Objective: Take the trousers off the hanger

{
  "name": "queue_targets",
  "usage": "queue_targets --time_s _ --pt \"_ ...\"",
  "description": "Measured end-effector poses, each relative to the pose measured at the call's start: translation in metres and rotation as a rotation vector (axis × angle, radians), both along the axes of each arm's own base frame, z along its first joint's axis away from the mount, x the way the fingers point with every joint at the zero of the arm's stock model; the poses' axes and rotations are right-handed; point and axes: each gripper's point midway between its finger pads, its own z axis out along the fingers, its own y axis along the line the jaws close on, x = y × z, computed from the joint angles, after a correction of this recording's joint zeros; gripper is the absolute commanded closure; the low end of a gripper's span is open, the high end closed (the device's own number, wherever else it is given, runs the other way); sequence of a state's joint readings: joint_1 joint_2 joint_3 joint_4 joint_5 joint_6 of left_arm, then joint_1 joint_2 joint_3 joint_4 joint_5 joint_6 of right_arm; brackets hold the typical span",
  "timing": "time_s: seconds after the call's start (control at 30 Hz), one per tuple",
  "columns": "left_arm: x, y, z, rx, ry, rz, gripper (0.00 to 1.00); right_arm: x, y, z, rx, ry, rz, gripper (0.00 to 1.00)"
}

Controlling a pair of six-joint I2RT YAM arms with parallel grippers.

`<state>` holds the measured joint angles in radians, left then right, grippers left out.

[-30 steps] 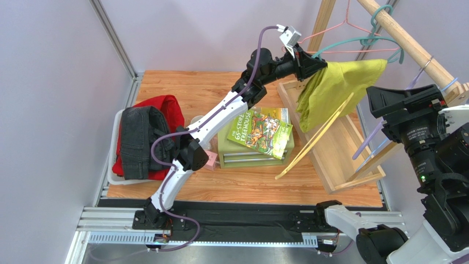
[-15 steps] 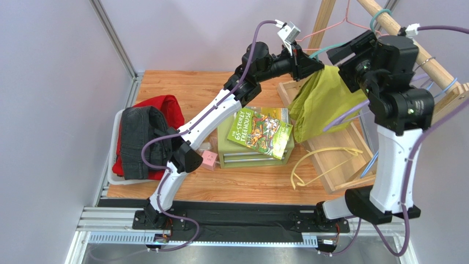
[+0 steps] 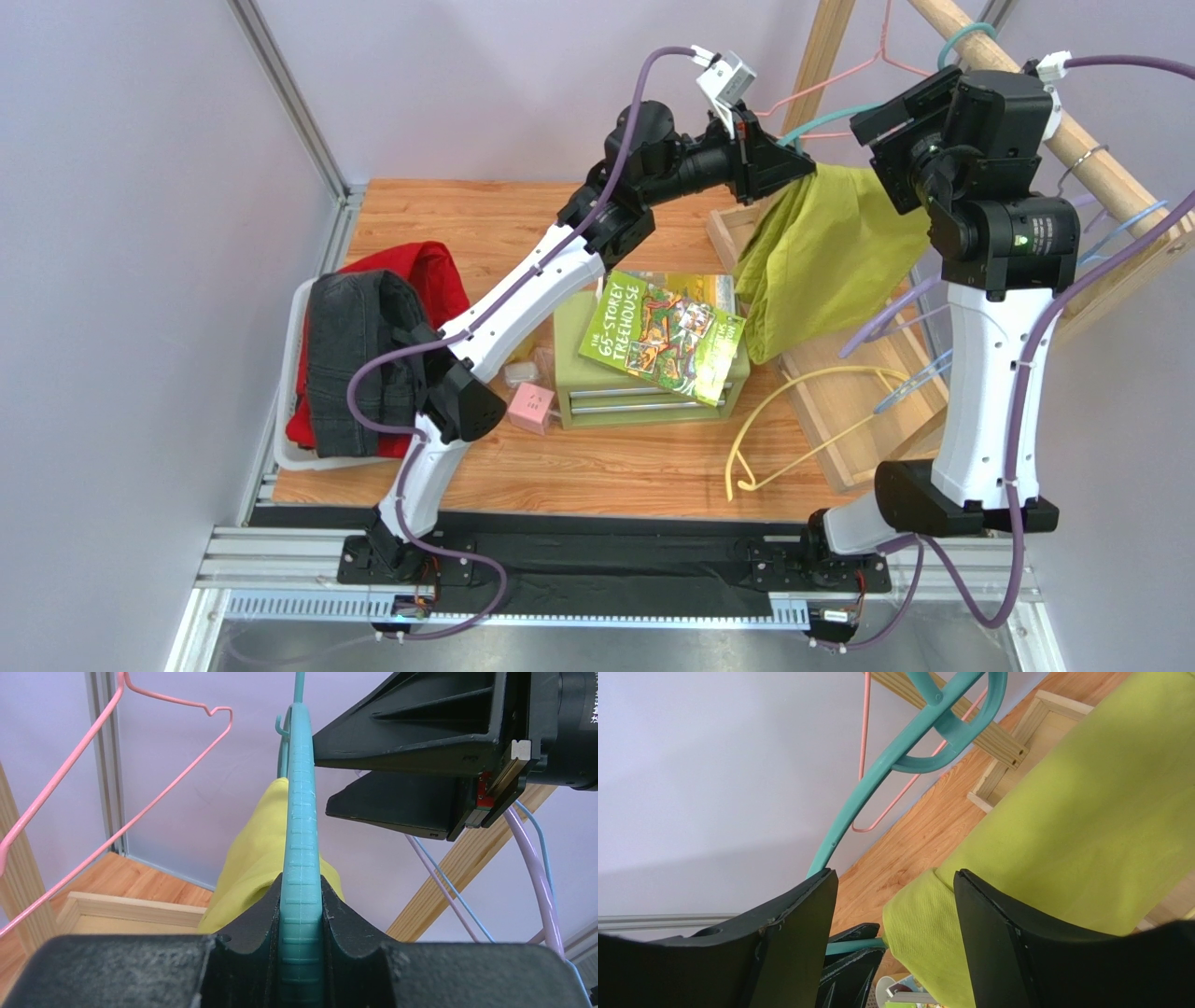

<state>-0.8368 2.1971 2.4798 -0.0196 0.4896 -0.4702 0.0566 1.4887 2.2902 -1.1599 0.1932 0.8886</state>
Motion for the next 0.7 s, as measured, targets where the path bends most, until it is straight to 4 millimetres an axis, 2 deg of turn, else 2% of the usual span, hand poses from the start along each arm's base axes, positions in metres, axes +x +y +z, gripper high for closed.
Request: queue_targets --time_s 0.1,0.23,0.4,0.53,0.7 --pt "0.001 0.001 -0.001 -0.002 0.003 0.002 1.00 -0.002 0.000 0.005 -0.005 -0.018 0.013 0.22" --pt "-0.003 -0.001 -0.002 0.003 0.005 -0.015 1.00 -0.012 0.003 0.029 0.013 -0.118 0.031 0.15" --pt "-0.006 -0.002 -0.001 -0.001 0.014 -0.025 1.00 -0.022 -0.001 0.054 0.017 -0.204 0.031 0.23" --pt "-0.007 -0.002 -0.001 -0.001 0.017 -0.030 1.00 -0.003 -0.006 0.064 0.018 -0.236 0.017 0.31" --pt "-0.004 0.000 -0.001 -0.002 0.023 -0.023 1.00 0.033 -0.018 0.037 0.045 -0.163 -0.004 0.43"
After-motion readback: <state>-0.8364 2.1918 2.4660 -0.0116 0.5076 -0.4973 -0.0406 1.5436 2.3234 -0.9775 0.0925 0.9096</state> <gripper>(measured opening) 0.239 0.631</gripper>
